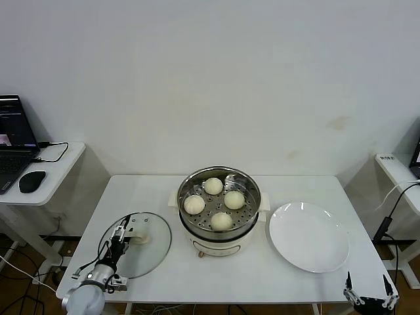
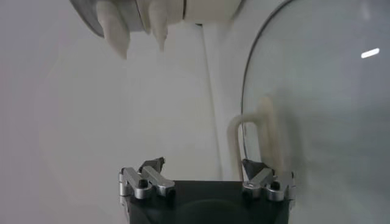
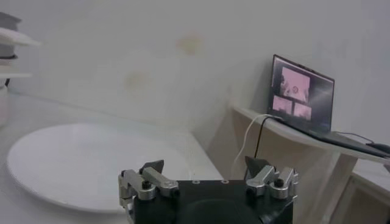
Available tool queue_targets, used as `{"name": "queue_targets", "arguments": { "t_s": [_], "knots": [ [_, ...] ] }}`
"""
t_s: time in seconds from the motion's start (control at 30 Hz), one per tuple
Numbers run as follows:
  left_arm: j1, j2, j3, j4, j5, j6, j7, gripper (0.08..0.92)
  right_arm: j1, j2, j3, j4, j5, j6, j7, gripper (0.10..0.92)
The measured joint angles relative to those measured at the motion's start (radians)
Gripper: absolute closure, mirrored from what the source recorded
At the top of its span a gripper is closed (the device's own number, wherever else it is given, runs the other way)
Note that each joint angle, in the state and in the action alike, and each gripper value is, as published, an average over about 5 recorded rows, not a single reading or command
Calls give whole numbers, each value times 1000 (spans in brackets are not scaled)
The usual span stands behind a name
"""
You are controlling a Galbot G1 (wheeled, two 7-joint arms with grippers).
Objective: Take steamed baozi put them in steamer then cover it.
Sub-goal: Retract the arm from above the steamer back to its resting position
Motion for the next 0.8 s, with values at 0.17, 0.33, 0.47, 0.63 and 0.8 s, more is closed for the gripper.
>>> {"name": "queue_targets", "arguments": {
  "t_s": [0.17, 0.33, 0.47, 0.63, 0.8],
  "knots": [
    [-8, -5, 7, 26, -38, 0, 3, 450, 0, 1, -1, -2, -6, 2, 0, 203],
    [-14, -9, 11, 47, -73, -1, 0, 589, 0, 2, -3, -3, -11, 4, -1, 203],
    [-14, -8, 10, 57, -96, -4, -6, 710, 0, 2, -6, -3, -17, 7, -1, 203],
    [-9, -7, 2, 57, -115, -13, -21, 833, 1, 1, -14, -3, -24, 9, -2, 203],
    [4, -2, -9, 38, -127, -18, -41, 855, 0, 0, -22, -3, -32, 14, -3, 203]
  ]
}}
